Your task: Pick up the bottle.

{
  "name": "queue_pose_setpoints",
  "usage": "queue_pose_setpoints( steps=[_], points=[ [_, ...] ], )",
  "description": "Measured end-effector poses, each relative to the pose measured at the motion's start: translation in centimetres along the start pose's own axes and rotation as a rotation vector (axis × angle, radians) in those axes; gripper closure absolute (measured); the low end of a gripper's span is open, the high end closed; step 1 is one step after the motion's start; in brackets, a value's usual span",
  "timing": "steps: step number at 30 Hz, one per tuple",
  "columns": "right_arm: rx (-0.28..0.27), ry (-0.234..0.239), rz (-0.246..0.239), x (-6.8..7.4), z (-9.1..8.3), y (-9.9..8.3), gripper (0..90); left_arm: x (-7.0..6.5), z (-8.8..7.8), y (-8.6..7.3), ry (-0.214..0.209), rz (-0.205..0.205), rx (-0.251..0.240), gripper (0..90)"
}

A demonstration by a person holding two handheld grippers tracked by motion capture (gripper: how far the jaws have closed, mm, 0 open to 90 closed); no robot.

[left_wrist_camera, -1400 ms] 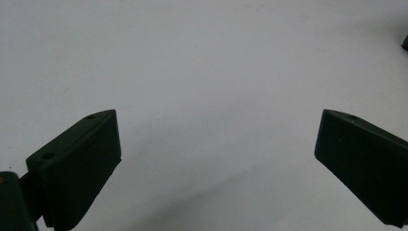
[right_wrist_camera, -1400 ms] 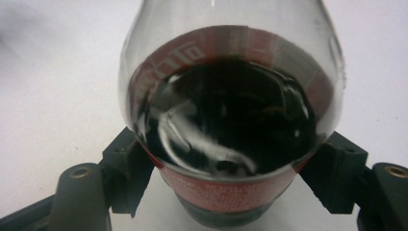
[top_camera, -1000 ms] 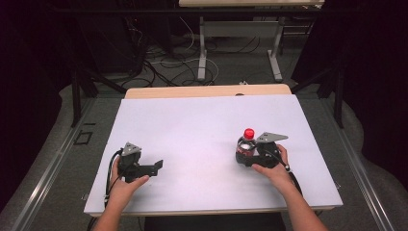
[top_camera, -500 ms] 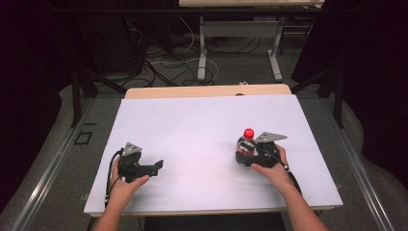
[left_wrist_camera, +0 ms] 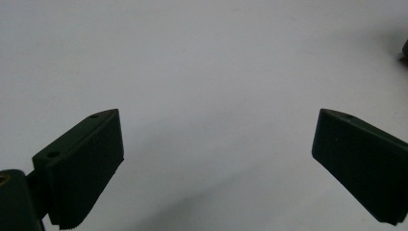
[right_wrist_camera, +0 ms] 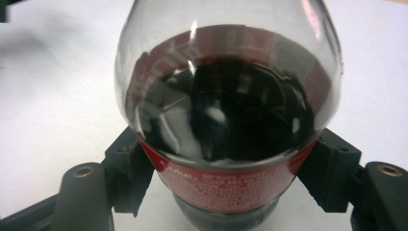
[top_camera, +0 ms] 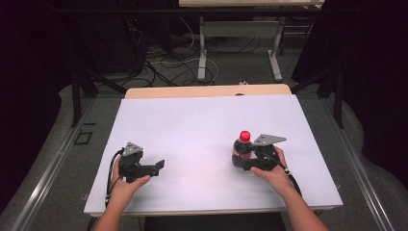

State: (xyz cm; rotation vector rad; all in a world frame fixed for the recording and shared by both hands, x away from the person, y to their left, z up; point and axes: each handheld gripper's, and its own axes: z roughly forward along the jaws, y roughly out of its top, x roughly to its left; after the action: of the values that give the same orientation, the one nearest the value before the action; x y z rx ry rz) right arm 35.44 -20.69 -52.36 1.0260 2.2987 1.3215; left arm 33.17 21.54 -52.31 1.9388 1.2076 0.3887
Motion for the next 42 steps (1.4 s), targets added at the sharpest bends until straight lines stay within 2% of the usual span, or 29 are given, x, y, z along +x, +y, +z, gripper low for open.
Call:
queue_pose_setpoints(
  steps=[1,2,4,7,10,12,13,14,17,21,23,27,28,31,34,35,36,37,40,42],
  points=[
    [-0.001,0.024,-0.008,0.6,-0.2,0.2,28.8,-0.5,-0.2,0.3,-0.025,-0.005,-0.011,4.8],
    [0.001,0.038,-0.018,0.8,-0.3,0.3,28.8,-0.8,-0.4,0.5,-0.040,0.015,-0.009,4.9],
    [0.005,0.050,-0.039,1.6,-0.4,0.4,28.8,-1.7,-0.6,0.9,-0.073,0.026,-0.021,5.4],
    [0.008,0.110,-0.047,2.7,-0.5,0.4,28.8,-3.2,-1.2,1.8,-0.135,0.093,-0.030,6.4],
    [0.032,0.157,-0.080,3.9,-0.6,0.6,28.8,-5.0,-1.9,2.9,-0.194,0.156,-0.035,14.3],
    [0.025,0.184,-0.096,4.8,-0.5,0.6,28.8,-6.2,-2.3,3.8,-0.250,0.199,-0.038,16.4],
    [0.025,0.184,-0.096,4.8,-0.5,0.6,28.8,-6.2,-2.3,3.8,-0.250,0.199,-0.038,16.3],
    [0.015,0.198,-0.114,5.7,-0.4,0.8,28.8,-7.5,-2.8,4.5,-0.301,0.229,-0.044,16.3],
    [0.018,0.222,-0.121,6.6,-0.3,1.0,28.8,-9.2,-3.5,5.6,-0.361,0.259,-0.079,16.4],
    [0.027,0.248,-0.132,7.5,-0.2,1.1,28.8,-10.8,-3.8,6.9,-0.436,0.255,-0.068,16.4],
    [0.027,0.260,-0.152,7.7,0.0,1.1,28.8,-11.6,-3.9,7.5,-0.441,0.266,-0.067,20.1],
    [0.037,0.272,-0.142,8.3,0.1,1.1,28.8,-12.7,-3.8,8.5,-0.485,0.266,-0.044,23.3],
    [0.043,0.275,-0.148,8.4,0.1,1.0,28.8,-12.7,-3.8,8.8,-0.496,0.284,-0.041,24.8],
    [0.047,0.282,-0.155,8.6,0.2,1.0,28.8,-13.3,-3.5,9.2,-0.497,0.293,-0.045,27.6],
    [0.046,0.289,-0.161,8.9,0.4,0.9,28.8,-13.6,-3.4,9.6,-0.518,0.303,-0.043,33.8],
    [0.064,0.301,-0.161,9.0,0.3,1.0,28.8,-13.7,-3.4,9.7,-0.521,0.306,-0.043,35.9],
    [0.045,0.296,-0.180,9.0,0.5,0.9,28.8,-13.8,-3.3,9.8,-0.521,0.311,-0.040,38.3],
    [0.062,0.303,-0.169,9.2,0.4,0.9,28.8,-13.9,-3.3,9.9,-0.530,0.319,-0.030,39.4],
    [0.064,0.312,-0.173,9.4,0.6,0.9,28.8,-14.2,-3.2,10.0,-0.545,0.330,-0.025,42.3],
    [0.063,0.319,-0.162,9.6,0.6,0.9,28.8,-14.6,-3.1,10.1,-0.567,0.357,-0.002,45.2]
  ],
)
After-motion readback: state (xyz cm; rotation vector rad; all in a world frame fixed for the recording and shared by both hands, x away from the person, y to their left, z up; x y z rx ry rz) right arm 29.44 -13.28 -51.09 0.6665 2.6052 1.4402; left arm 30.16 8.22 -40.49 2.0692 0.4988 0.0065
